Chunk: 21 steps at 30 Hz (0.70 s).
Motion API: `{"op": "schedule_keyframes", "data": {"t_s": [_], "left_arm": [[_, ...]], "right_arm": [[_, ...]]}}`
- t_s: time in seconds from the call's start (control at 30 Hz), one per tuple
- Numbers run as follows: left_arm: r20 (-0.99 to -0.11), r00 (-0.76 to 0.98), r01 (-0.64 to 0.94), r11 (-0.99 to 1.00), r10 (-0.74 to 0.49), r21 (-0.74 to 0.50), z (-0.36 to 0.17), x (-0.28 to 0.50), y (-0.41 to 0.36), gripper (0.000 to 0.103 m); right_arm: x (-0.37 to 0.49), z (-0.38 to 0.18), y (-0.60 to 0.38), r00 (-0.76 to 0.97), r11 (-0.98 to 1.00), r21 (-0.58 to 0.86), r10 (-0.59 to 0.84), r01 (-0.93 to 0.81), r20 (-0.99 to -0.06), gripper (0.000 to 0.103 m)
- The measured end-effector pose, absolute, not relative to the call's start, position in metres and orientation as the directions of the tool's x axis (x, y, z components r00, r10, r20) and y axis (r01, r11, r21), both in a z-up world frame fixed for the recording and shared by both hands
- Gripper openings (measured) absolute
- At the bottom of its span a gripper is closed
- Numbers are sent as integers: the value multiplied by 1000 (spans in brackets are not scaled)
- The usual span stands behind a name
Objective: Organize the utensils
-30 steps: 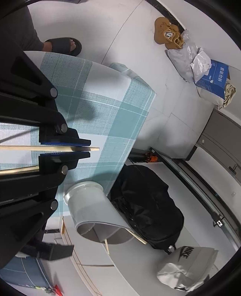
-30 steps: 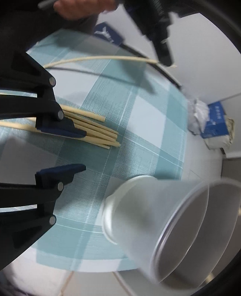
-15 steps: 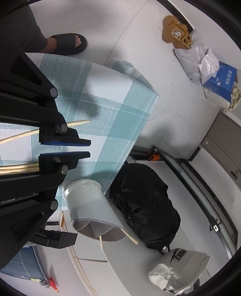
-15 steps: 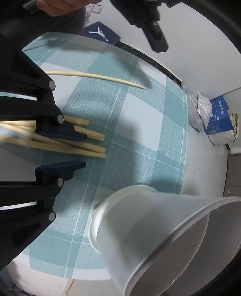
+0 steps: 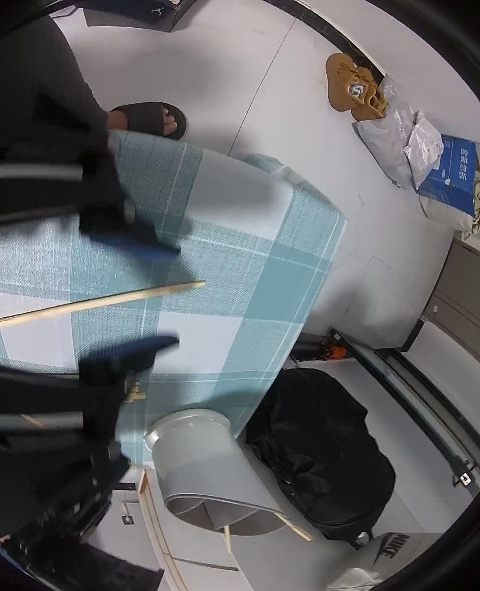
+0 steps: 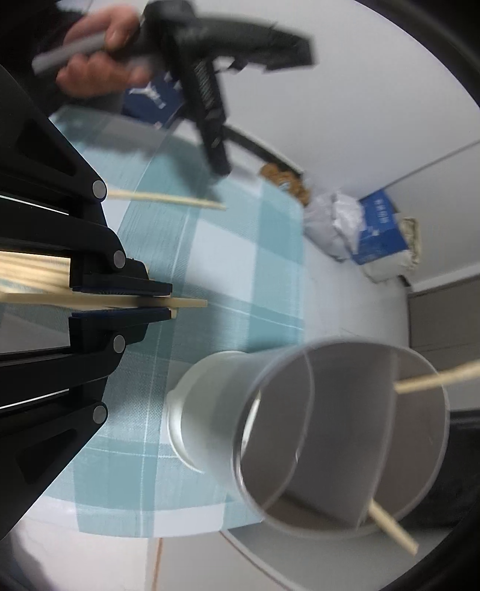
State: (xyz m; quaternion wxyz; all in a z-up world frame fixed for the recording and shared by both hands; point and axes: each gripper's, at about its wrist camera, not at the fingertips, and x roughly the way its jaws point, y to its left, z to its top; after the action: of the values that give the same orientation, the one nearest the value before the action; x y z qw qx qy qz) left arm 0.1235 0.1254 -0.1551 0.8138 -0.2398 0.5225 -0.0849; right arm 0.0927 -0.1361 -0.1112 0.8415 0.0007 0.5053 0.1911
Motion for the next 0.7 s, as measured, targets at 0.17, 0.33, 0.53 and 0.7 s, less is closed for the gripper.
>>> {"op": "schedule_keyframes", "data": {"t_s": [0.17, 0.33, 0.53, 0.7], "left_arm": [[-860, 378, -91, 911, -342, -402, -163, 126, 111, 46], [-912, 307, -47, 953, -272, -300, -170, 120, 95, 46], [-946, 303, -19, 991, -117, -129, -168, 117, 75, 46], [-962, 270, 58, 996, 47, 65, -169, 115, 41, 19]], "right_arm": [[81, -98, -161, 468, 925, 271, 370, -267, -802, 5], [76, -97, -195, 503, 909, 362, 415, -205, -758, 5], [70, -99, -236, 574, 879, 458, 444, -131, -688, 5], [68, -108, -268, 605, 830, 553, 480, -77, -636, 5]]}}
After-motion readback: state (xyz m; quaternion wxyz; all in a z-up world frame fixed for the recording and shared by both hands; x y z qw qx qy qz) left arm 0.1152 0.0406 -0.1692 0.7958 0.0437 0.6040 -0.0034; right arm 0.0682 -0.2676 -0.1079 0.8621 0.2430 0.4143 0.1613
